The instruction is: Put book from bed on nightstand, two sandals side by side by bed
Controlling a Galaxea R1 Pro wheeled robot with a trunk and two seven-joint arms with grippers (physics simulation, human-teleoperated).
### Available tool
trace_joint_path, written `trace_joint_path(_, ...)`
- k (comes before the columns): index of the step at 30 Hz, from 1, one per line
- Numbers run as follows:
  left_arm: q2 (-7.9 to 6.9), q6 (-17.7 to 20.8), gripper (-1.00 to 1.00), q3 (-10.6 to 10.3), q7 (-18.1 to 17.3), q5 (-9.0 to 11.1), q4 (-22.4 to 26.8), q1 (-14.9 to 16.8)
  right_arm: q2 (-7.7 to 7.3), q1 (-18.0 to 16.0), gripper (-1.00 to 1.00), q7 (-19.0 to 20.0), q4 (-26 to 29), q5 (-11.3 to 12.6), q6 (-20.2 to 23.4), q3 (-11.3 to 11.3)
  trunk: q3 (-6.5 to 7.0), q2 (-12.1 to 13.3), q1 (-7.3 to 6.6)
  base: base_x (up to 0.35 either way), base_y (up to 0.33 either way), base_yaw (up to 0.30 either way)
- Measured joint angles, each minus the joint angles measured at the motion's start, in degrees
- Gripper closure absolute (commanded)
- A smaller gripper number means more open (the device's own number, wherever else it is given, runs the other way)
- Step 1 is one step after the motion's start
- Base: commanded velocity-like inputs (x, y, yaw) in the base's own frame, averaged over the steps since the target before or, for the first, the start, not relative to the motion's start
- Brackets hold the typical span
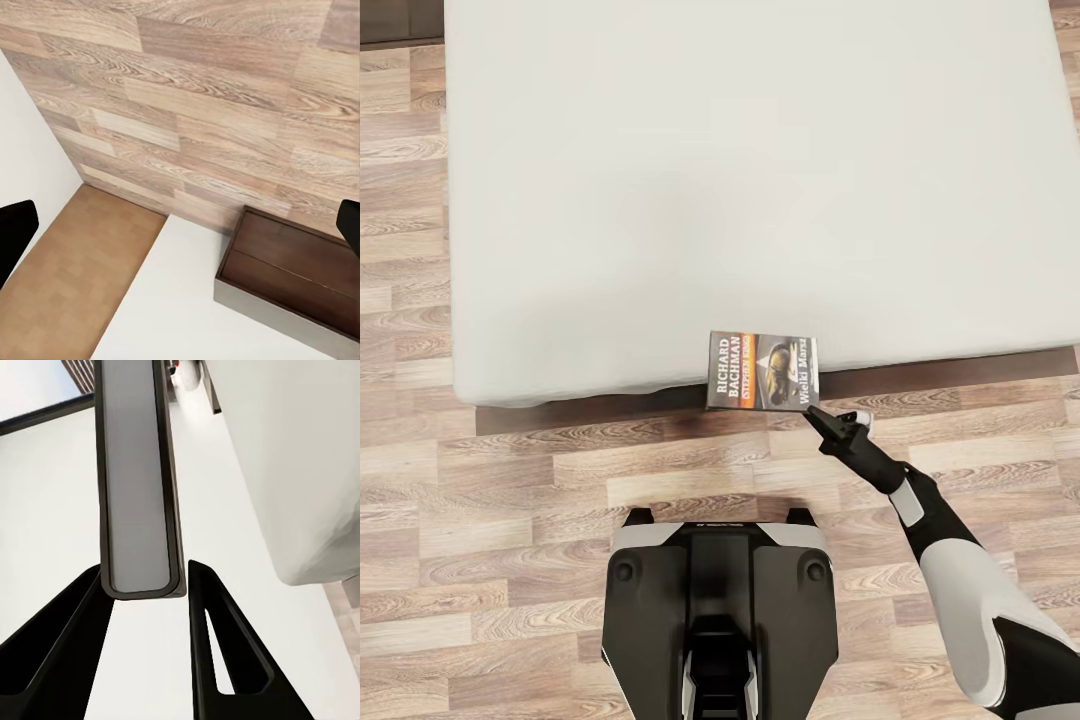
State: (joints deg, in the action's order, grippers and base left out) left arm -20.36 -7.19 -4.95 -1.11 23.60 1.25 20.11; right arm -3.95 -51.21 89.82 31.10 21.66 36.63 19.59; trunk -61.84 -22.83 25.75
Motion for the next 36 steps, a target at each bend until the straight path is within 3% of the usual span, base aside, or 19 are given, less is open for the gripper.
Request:
trace_joint_path(23, 0.07, 0.07, -1.00, -0.01, 0.05, -0.07, -0.04, 0.00, 1.20, 0.64, 1.00, 0.00, -0.10, 0.57, -1.96, 0.11, 0.00, 0.00, 0.00, 0.000, 0.000, 0.000)
trace_joint_path(36, 0.07, 0.13, -1.00, -0.01, 0.08, -0.06, -0.04, 0.00, 3.39, 0.76, 1.00, -0.01, -0.07, 0.66, -1.83, 3.52, 0.09, 0.00, 0.00, 0.000, 0.000, 0.000)
